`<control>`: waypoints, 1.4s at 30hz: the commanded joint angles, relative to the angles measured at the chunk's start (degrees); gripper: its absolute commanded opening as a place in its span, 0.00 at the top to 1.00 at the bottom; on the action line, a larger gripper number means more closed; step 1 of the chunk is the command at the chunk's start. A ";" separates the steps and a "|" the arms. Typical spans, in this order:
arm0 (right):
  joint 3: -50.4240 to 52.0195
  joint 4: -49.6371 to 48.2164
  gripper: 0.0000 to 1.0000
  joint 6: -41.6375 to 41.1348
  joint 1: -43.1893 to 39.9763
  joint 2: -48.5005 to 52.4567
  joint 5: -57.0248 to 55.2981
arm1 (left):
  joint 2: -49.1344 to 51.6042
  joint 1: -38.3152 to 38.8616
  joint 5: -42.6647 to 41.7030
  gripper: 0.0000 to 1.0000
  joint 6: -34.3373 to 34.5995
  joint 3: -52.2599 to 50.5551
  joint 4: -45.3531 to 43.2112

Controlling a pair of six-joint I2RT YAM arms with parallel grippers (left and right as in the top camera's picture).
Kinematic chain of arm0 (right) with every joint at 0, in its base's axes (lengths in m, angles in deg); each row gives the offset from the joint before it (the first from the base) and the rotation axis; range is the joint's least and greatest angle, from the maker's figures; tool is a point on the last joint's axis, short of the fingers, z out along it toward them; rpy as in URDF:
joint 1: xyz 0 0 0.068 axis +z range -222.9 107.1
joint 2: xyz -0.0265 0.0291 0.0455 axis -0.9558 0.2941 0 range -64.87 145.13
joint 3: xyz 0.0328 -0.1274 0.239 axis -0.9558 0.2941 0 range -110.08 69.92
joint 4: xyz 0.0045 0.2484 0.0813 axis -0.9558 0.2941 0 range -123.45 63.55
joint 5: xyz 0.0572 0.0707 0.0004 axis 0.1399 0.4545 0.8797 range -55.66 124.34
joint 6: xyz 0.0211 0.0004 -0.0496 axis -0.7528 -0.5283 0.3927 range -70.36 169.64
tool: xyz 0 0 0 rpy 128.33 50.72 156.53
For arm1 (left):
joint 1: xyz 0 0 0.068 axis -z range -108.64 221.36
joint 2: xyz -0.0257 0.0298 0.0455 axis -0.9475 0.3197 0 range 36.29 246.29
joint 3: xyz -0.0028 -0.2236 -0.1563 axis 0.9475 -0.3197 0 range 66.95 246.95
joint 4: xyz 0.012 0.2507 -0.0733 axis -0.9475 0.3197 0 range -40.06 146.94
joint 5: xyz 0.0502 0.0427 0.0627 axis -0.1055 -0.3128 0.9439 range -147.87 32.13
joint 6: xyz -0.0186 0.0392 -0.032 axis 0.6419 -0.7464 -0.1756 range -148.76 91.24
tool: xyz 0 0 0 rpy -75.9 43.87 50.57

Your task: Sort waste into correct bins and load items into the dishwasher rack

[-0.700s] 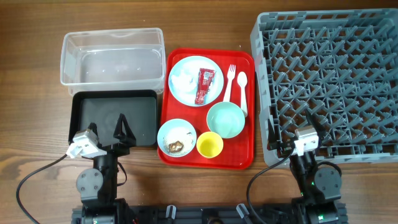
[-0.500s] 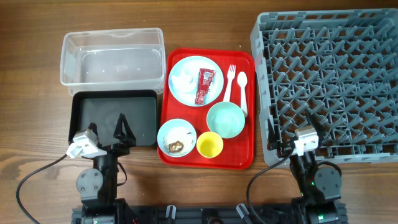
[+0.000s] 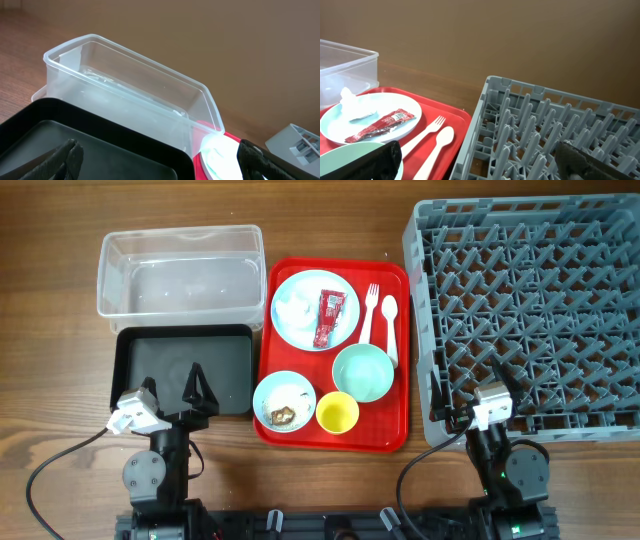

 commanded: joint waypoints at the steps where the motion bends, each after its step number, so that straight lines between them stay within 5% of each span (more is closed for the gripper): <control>1: 0.11 -0.22 0.00 0.11 -0.15 -0.09 -0.55 | -0.42 -0.37 -0.48 0.00 0.55 -0.20 0.24; 13: 0.11 -0.11 0.00 -0.35 -0.15 -0.09 0.28 | -0.42 -0.37 -0.63 0.00 5.07 -0.20 -0.59; 16: 0.11 -0.52 0.00 -0.55 -0.15 -0.09 5.84 | -0.35 -0.37 -9.29 0.00 9.18 -0.20 -0.96; 17: 0.11 -0.83 0.00 -3.15 -0.15 -0.09 9.92 | -0.35 -0.37 -18.82 0.00 9.18 -0.20 -5.07; 22: 0.09 -1.68 0.00 -35.23 -0.15 -0.09 13.14 | -0.35 -0.37 -30.23 0.00 9.20 2.51 -9.97; 27: -6.88 -1.36 0.00 -35.82 -0.15 0.00 20.33 | 9.73 -0.37 -34.05 0.00 8.28 20.81 -0.46; 30: -18.12 7.08 0.00 -32.72 -0.15 3.54 20.35 | 24.59 -0.37 -39.91 0.00 6.82 34.29 11.76; 33: -37.97 32.22 0.00 -26.43 -0.15 18.05 17.00 | 44.24 -0.13 -50.05 0.00 2.38 50.97 29.88; 37: -57.27 53.79 0.00 -23.85 -0.15 38.42 10.58 | 53.31 1.25 -59.60 0.00 6.97 53.62 29.33; 40: -58.77 54.60 0.00 -20.68 -0.15 46.34 13.68 | 55.80 9.86 -53.90 0.00 4.35 53.62 33.29; 42: -58.80 54.60 0.00 -21.00 -0.15 50.45 15.93 | 55.87 21.38 -37.07 0.00 4.33 53.62 38.07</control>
